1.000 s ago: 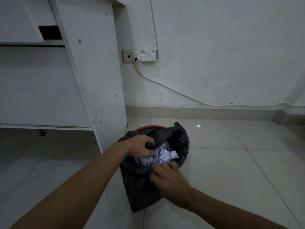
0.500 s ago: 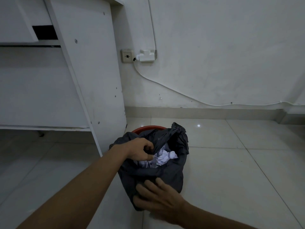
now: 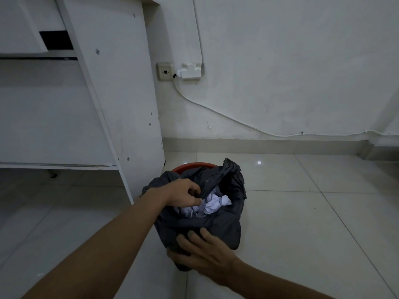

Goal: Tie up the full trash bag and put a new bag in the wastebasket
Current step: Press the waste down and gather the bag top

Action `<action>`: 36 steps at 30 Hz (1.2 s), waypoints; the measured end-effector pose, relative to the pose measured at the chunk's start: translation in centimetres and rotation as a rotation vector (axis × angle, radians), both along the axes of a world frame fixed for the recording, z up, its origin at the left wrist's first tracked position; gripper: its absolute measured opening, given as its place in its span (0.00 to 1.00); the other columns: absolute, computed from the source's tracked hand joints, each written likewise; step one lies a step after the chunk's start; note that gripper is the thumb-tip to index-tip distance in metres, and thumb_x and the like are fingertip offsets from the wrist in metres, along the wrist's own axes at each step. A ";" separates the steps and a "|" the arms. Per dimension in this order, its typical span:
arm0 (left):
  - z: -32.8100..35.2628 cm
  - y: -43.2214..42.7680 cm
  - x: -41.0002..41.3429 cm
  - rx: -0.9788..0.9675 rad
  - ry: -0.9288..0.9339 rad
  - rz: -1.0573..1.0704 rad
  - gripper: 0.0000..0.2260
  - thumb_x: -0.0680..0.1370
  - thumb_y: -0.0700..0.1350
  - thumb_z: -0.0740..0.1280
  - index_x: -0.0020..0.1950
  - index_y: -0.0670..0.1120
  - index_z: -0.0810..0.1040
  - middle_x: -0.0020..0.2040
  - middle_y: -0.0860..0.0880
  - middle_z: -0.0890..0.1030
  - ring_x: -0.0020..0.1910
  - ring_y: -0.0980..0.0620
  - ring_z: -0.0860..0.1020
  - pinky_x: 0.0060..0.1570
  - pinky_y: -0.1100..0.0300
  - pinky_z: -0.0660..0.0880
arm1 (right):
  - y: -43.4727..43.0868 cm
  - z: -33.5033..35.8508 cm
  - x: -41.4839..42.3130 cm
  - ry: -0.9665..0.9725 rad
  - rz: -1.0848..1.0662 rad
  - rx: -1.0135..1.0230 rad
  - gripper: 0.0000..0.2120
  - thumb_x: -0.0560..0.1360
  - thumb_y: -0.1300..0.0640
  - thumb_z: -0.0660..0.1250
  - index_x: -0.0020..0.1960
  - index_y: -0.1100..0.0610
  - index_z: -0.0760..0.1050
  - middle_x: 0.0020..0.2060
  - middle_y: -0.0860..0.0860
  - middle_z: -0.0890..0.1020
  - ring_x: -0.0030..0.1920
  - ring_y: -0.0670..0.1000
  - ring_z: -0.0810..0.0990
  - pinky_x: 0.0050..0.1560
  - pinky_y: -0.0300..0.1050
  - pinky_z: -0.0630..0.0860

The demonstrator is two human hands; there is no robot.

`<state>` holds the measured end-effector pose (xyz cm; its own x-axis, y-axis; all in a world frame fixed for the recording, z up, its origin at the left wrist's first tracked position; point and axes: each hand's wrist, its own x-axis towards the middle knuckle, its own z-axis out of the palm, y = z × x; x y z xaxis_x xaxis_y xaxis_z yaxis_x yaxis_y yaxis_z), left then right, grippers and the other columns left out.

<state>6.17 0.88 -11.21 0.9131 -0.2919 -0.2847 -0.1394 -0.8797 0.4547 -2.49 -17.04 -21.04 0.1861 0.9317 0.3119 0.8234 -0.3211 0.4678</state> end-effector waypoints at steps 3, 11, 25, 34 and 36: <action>0.3 -0.1 -0.1 -0.010 0.012 0.003 0.14 0.78 0.55 0.67 0.58 0.49 0.80 0.55 0.49 0.81 0.53 0.50 0.78 0.57 0.56 0.76 | 0.2 1.2 0.4 0.003 -0.022 -0.001 0.10 0.75 0.54 0.61 0.48 0.46 0.80 0.51 0.46 0.79 0.49 0.51 0.69 0.54 0.45 0.67; 1.6 0.4 -0.8 -0.128 0.074 0.090 0.13 0.78 0.64 0.62 0.43 0.60 0.82 0.45 0.58 0.82 0.46 0.59 0.79 0.48 0.61 0.72 | 0.7 4.1 0.5 0.450 -0.094 0.402 0.09 0.70 0.61 0.57 0.44 0.54 0.75 0.35 0.49 0.77 0.34 0.52 0.74 0.43 0.43 0.63; 3.9 0.7 -2.3 -0.232 0.307 -0.072 0.47 0.54 0.84 0.59 0.61 0.55 0.78 0.60 0.53 0.78 0.62 0.52 0.75 0.69 0.52 0.69 | -0.2 8.8 6.2 1.575 -0.478 0.542 0.28 0.67 0.29 0.68 0.47 0.50 0.61 0.43 0.46 0.68 0.42 0.43 0.70 0.45 0.40 0.70; 3.0 -0.7 -1.9 -0.013 0.236 -0.053 0.26 0.72 0.45 0.75 0.68 0.51 0.72 0.63 0.50 0.78 0.61 0.47 0.77 0.65 0.48 0.74 | -1.2 9.6 7.0 1.125 -0.380 0.153 0.24 0.68 0.53 0.73 0.48 0.49 0.56 0.41 0.45 0.63 0.44 0.49 0.63 0.53 0.50 0.57; 3.1 -0.8 -1.9 -0.018 0.218 -0.067 0.19 0.74 0.40 0.69 0.65 0.51 0.73 0.59 0.48 0.79 0.57 0.46 0.78 0.61 0.47 0.76 | -1.4 10.4 7.5 1.006 -0.343 0.103 0.19 0.70 0.57 0.71 0.48 0.50 0.60 0.43 0.47 0.64 0.46 0.52 0.65 0.51 0.52 0.64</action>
